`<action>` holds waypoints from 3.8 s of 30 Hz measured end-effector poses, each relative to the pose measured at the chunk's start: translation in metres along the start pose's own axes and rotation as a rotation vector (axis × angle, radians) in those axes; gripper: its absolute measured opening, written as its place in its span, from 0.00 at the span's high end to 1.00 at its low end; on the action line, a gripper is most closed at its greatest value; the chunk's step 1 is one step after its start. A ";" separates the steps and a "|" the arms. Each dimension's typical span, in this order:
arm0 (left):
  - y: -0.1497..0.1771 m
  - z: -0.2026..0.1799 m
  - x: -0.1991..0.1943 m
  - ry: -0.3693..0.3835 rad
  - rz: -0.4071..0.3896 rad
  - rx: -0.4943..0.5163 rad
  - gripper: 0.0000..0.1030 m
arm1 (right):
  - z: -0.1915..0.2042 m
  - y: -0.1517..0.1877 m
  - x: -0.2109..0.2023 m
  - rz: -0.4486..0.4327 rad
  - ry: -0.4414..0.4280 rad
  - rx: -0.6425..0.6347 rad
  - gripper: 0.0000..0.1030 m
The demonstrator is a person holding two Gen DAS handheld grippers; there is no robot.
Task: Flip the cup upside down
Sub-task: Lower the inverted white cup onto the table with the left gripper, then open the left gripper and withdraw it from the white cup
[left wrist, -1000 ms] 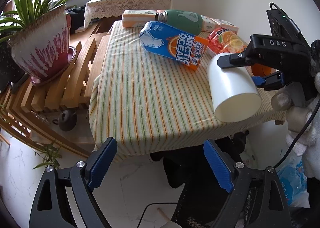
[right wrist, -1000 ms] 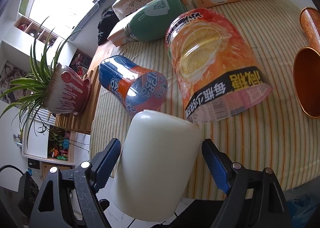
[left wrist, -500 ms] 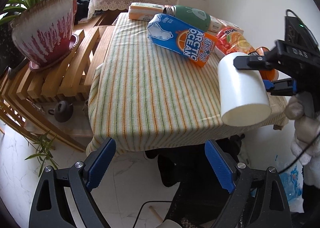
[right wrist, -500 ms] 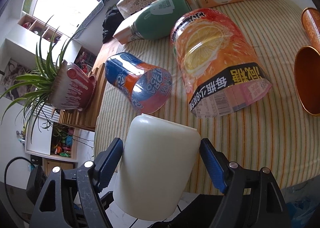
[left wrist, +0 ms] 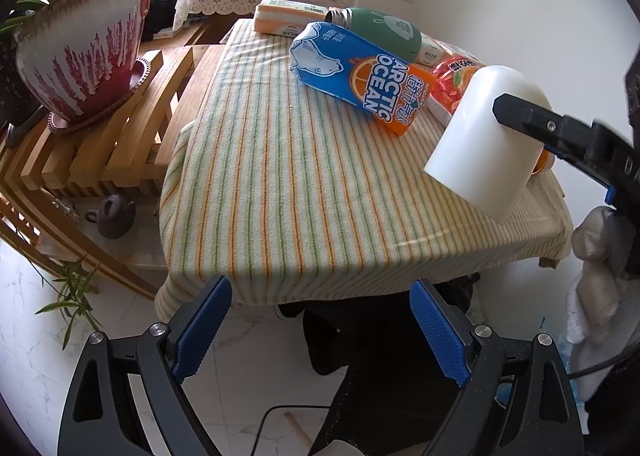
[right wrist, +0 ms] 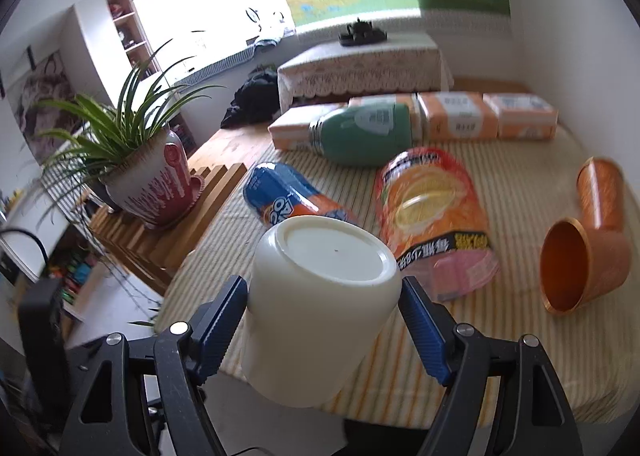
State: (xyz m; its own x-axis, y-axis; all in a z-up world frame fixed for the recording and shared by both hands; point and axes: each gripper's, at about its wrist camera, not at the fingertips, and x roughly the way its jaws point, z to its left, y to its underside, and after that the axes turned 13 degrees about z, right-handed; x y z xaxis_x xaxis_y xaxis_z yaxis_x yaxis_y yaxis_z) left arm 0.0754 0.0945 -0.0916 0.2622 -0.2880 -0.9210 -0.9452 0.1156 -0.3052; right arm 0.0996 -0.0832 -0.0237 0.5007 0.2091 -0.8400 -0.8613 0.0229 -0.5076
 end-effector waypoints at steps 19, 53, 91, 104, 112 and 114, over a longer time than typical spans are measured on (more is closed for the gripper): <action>0.005 -0.018 -0.009 -0.035 -0.090 0.001 0.10 | 0.026 0.033 0.003 -0.194 0.217 -0.185 0.28; 0.017 -0.019 -0.020 -0.058 -0.122 0.004 0.10 | 0.030 0.066 -0.006 -0.267 0.204 -0.232 0.19; 0.082 -0.133 -0.094 -0.335 -0.640 0.076 0.01 | -0.037 0.138 -0.124 -0.417 0.293 0.137 0.08; 0.084 -0.134 -0.095 -0.327 -0.648 0.076 0.01 | -0.035 0.142 -0.130 -0.438 0.303 0.134 0.04; 0.082 -0.133 -0.093 -0.324 -0.644 0.069 0.01 | -0.037 0.143 -0.130 -0.437 0.311 0.139 0.03; 0.081 -0.134 -0.093 -0.323 -0.643 0.070 0.01 | -0.038 0.143 -0.131 -0.437 0.314 0.139 0.03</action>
State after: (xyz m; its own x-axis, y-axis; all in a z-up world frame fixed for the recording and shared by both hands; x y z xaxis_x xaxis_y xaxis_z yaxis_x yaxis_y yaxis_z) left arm -0.0517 0.0034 0.0015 0.8171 -0.0253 -0.5759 -0.5725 0.0816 -0.8158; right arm -0.0862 -0.1439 0.0062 0.7974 -0.1492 -0.5848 -0.5607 0.1752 -0.8093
